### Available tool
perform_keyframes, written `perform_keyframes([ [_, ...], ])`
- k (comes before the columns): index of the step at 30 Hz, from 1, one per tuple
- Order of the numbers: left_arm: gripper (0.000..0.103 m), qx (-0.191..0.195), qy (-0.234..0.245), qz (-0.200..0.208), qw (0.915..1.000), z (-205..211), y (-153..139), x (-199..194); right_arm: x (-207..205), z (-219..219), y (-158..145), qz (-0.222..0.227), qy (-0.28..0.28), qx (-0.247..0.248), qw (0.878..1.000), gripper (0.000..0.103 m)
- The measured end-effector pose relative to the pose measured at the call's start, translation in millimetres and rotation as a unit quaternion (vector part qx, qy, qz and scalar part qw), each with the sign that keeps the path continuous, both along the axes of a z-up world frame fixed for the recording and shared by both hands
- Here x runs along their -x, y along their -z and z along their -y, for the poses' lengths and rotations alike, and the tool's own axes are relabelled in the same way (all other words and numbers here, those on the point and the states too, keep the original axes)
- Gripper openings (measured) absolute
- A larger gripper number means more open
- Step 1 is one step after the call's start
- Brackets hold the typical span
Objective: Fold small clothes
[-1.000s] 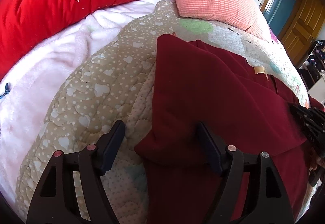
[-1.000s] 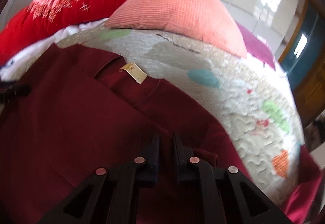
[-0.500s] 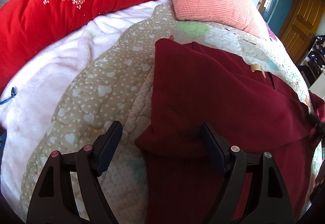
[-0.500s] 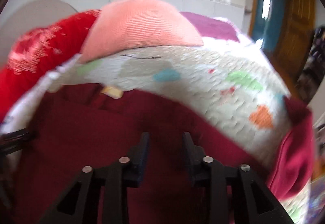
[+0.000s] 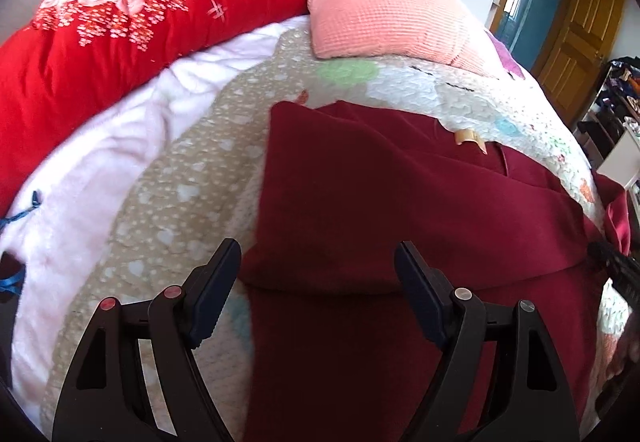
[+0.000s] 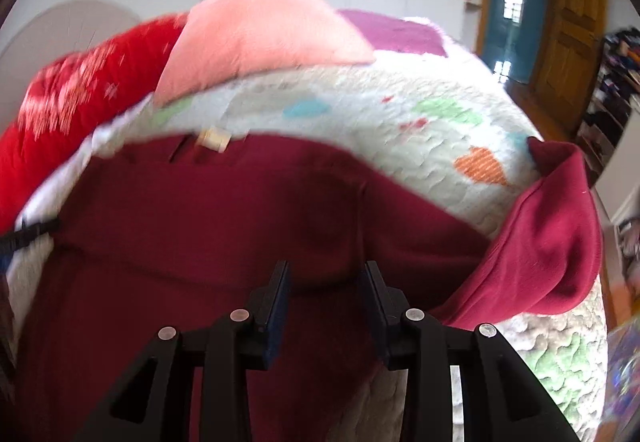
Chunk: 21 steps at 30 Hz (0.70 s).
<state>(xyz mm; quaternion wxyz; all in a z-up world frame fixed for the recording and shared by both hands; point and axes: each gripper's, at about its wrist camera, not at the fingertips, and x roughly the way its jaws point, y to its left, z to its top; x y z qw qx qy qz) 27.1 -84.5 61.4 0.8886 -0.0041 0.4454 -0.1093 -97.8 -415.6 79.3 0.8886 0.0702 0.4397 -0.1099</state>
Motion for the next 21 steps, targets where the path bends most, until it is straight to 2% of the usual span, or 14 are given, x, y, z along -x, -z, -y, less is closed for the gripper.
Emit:
perform_keyframes([
  [2,0.08,-0.012,0.001,-0.017,0.9998,8.4,10.8,-6.5,-6.4,10.8,4.5,0.012,0.023,-0.025,0.999,0.047],
  [3,0.08,-0.026,0.0,-0.025,0.9993,12.8,16.6,-8.7,-11.5,14.7,13.3,-0.001,0.032,-0.031,0.999,0.047],
  [4,0.08,-0.038,0.004,-0.021,0.999,17.1,19.6,-8.2,-18.0,16.5,24.9,-0.028,0.039,-0.029,0.998,0.047],
  [5,0.08,-0.049,0.007,-0.013,0.9987,20.1,19.9,-6.2,-19.8,17.1,30.7,-0.035,0.036,-0.031,0.998,0.047],
  [7,0.08,-0.056,0.011,-0.009,0.9983,22.3,17.1,-3.9,-13.7,15.9,23.2,-0.021,0.029,-0.033,0.999,0.047],
  [10,0.08,-0.024,0.003,-0.002,0.9997,21.1,3.9,0.4,7.8,24.7,5.1,0.002,0.028,-0.051,0.998,0.047],
  [12,0.08,0.011,0.011,0.008,0.9999,25.4,-7.7,6.7,28.1,41.4,-10.9,0.019,0.048,-0.036,0.998,0.047],
  [14,0.08,0.025,0.023,0.015,0.9993,34.7,-14.6,11.4,43.6,56.1,-21.7,0.035,0.069,-0.022,0.997,0.048],
  [17,0.08,0.022,0.057,0.016,0.998,62.5,-17.7,17.5,63.3,93.7,-35.5,0.043,0.129,0.015,0.991,0.055],
  [21,0.08,0.011,0.087,-0.001,0.9961,94.0,-6.7,21.7,73.5,137.5,-42.1,0.042,0.176,-0.012,0.983,0.055],
])
